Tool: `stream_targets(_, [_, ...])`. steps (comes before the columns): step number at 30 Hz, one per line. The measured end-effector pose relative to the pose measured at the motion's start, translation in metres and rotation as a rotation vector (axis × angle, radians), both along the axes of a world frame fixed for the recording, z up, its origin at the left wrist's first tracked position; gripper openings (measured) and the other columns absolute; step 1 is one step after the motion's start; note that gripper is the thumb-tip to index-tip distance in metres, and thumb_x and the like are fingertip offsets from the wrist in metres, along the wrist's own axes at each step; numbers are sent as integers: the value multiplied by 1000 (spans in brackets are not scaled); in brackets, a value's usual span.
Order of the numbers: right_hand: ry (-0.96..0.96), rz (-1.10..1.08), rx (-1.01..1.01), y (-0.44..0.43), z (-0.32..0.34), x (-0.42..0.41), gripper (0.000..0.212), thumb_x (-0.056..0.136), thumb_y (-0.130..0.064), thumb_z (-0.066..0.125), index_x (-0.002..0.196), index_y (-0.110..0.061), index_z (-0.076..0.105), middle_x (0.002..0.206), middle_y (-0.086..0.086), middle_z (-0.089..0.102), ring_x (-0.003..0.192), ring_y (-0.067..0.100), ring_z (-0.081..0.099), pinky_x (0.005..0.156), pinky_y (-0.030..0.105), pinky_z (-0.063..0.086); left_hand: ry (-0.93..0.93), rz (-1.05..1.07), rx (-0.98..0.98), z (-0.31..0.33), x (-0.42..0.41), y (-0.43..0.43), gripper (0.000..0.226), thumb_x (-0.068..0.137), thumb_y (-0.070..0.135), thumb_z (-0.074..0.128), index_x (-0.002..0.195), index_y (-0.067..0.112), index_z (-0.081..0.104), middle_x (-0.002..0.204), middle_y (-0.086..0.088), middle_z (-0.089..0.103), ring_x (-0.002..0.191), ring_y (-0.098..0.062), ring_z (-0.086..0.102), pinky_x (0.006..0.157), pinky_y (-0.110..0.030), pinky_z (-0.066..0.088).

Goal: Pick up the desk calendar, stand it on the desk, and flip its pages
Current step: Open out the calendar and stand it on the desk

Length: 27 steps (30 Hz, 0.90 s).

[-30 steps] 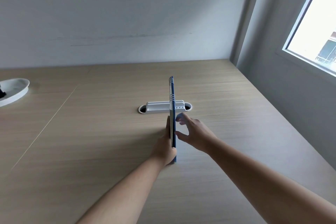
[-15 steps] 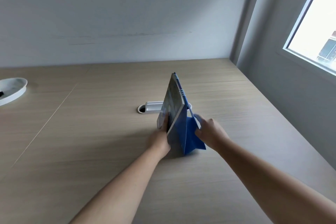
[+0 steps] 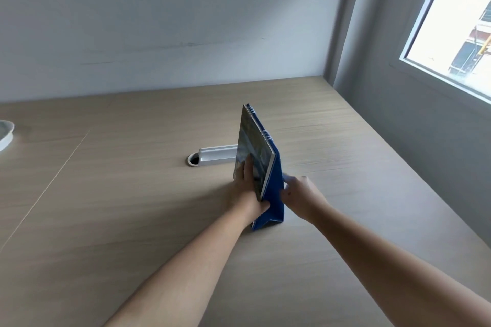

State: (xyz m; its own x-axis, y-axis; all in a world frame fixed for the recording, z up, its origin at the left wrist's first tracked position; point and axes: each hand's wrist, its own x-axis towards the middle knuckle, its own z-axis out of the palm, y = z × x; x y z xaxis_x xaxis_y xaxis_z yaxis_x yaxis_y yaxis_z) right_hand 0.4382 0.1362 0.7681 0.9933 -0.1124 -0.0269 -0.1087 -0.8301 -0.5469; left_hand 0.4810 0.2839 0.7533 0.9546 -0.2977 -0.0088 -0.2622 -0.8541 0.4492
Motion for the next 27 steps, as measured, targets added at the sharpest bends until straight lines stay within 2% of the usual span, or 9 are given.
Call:
stream_targets(2, [0,-9,-12,-12,2,4,40,87,-17,38,120,-32,56,88,14,70,75,30,65,67,39,58,-85,46,58,-5,-4,6,124,61,51,69,142,34,-24,160,2,0,142,-26,25,115,-50,20])
stream_targets(5, [9,33,-34,-16,3,12,30,91,-21,42,116,-26,58,90,16,70,78,32,65,70,41,57,-109,107,0,-10,-8,15,123,56,55,67,137,42,-24,160,1,-3,147,-23,7,117,-52,4])
stream_targets(8, [4,-13,-14,-11,-1,12,29,90,-23,47,118,-24,57,90,15,71,80,31,64,70,37,54,-26,25,-208,-6,0,25,121,56,58,70,144,40,-11,159,1,6,147,-20,9,119,-48,13])
stream_targets(10, [8,-85,-9,-13,-8,5,26,88,-29,51,109,-19,63,84,11,73,77,25,65,72,32,54,154,-13,-595,6,11,37,114,53,65,74,144,41,9,151,9,27,142,-18,22,112,-32,32])
stream_targets(12, [60,-101,-21,-13,-14,-6,25,87,-32,52,91,-15,70,78,8,73,72,24,67,71,33,57,261,111,-862,18,31,48,106,55,72,66,144,36,20,150,8,33,140,-19,28,107,-26,31])
stream_targets(16, [10,-35,68,13,-14,-17,26,86,-34,54,94,-14,69,87,3,74,81,21,68,70,32,55,344,276,-838,38,81,58,83,78,64,52,144,23,26,155,-7,26,140,-25,28,102,-35,27])
stream_targets(20, [-80,-47,223,39,-1,-8,22,86,-41,56,83,-19,58,85,-9,63,81,12,67,64,26,55,500,166,-832,53,99,47,72,75,62,58,131,20,40,127,2,53,127,-20,44,93,-29,32])
stream_targets(23, [-83,-131,274,42,1,-3,23,89,-33,53,87,-12,60,88,1,69,80,19,67,67,36,59,488,142,-879,55,98,44,60,71,45,73,118,18,47,110,3,61,96,-9,61,75,-21,45])
stream_targets(27, [-98,-202,264,30,3,6,20,93,-22,48,99,-7,59,92,13,70,81,30,63,63,29,47,401,166,-909,39,88,70,48,66,30,82,106,17,60,103,-1,70,90,-14,68,65,-22,54])
